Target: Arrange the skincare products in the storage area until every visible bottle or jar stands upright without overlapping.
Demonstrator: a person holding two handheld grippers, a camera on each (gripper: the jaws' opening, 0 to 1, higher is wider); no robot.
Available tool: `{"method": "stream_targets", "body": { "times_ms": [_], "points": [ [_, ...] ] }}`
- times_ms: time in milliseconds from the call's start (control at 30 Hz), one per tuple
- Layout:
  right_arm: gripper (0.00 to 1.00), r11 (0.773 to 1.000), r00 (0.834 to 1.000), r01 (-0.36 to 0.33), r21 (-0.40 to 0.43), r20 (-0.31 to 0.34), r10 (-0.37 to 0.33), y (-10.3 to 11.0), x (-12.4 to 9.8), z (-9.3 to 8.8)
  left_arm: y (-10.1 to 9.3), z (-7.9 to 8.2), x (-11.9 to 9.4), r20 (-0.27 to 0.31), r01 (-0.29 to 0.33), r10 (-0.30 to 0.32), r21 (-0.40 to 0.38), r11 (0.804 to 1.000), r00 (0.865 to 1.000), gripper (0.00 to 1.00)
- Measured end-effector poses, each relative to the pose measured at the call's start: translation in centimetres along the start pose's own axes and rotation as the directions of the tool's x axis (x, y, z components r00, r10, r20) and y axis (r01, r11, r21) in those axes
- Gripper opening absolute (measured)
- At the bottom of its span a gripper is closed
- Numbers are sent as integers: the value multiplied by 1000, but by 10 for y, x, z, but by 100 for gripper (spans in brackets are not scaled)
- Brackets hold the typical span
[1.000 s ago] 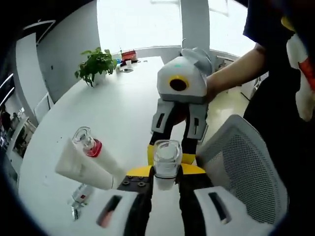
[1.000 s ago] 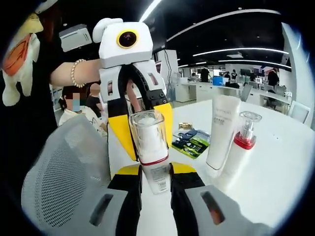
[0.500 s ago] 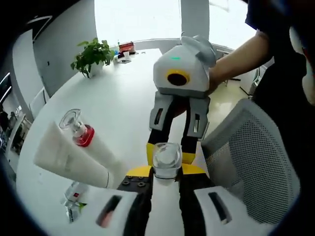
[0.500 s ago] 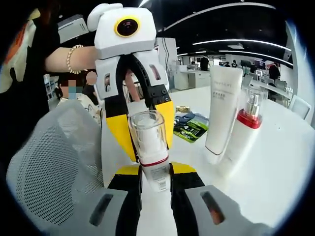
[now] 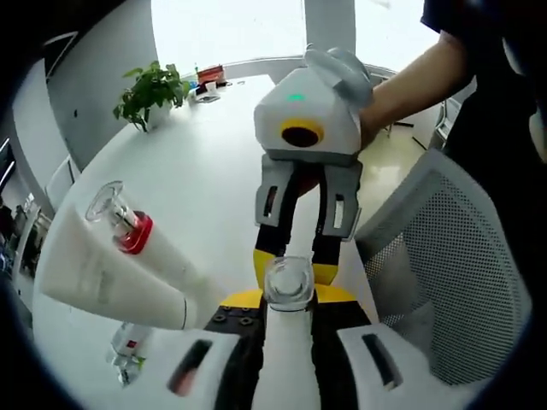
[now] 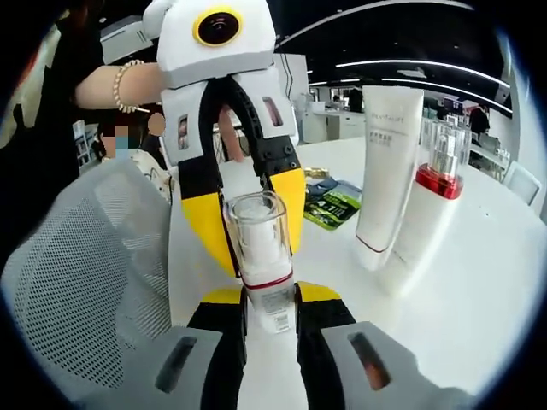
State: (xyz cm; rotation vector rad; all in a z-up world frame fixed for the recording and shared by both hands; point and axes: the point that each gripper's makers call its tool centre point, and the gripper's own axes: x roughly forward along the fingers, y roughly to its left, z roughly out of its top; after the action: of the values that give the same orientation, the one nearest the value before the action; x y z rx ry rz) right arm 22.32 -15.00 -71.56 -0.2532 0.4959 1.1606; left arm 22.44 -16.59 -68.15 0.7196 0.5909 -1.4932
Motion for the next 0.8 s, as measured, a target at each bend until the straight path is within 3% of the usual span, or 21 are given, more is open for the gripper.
{"method": "stream_targets", "body": {
  "times_ms": [633, 800],
  "points": [
    [22, 1000, 999, 28, 3, 20, -28, -16, -3, 1, 12, 10, 5, 9, -23, 23, 42, 999, 1000, 24],
    [29, 998, 998, 45, 48, 51, -48, -23, -3, 7, 21, 12, 7, 12, -27, 27, 40, 999, 1000, 24]
  ]
}}
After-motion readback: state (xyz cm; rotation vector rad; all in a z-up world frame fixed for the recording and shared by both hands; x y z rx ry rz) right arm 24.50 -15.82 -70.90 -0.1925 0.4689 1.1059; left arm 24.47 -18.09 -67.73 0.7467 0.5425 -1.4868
